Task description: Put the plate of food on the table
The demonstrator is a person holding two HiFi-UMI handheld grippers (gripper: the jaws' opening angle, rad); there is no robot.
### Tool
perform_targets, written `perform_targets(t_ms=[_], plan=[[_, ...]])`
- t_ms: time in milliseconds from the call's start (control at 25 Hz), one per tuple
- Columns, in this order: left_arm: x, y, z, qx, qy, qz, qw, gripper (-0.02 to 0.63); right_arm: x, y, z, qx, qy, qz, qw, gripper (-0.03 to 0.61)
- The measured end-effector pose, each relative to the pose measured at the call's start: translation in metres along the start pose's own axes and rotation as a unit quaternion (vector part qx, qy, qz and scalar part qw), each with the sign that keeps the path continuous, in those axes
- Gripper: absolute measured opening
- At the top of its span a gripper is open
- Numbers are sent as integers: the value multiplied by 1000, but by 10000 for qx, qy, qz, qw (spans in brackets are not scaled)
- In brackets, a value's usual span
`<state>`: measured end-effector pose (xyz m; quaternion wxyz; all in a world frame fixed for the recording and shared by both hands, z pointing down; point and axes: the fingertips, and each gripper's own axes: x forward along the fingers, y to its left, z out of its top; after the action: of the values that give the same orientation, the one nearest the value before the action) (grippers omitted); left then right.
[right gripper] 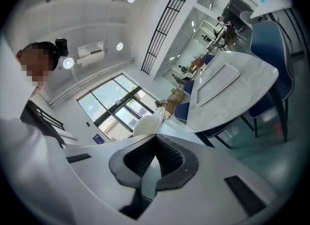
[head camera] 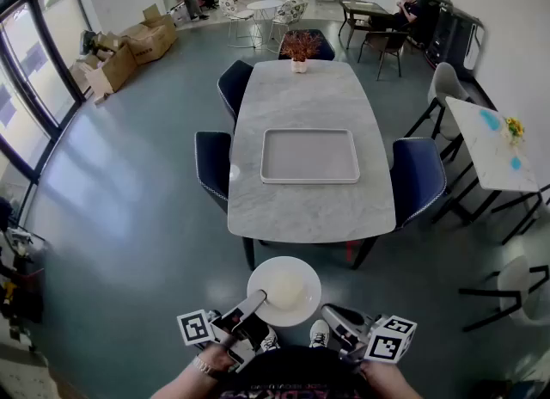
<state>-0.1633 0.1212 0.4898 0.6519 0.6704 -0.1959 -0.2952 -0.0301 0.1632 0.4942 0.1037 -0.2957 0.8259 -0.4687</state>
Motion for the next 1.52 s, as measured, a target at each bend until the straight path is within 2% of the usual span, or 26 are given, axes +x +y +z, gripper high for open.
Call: perform_targets(t_ms=[400, 760, 1520], plan=[[5, 4, 0, -20, 3, 25, 10000, 64, -3, -6, 4, 24, -61, -17, 10000, 11], [13, 5, -2, 4, -37, 51, 10000, 64, -7, -5, 14, 55, -81, 141, 9999, 11], [65, 11, -43, 153, -593, 143, 9980, 64, -61, -45, 58, 184, 165, 429, 9988, 11]])
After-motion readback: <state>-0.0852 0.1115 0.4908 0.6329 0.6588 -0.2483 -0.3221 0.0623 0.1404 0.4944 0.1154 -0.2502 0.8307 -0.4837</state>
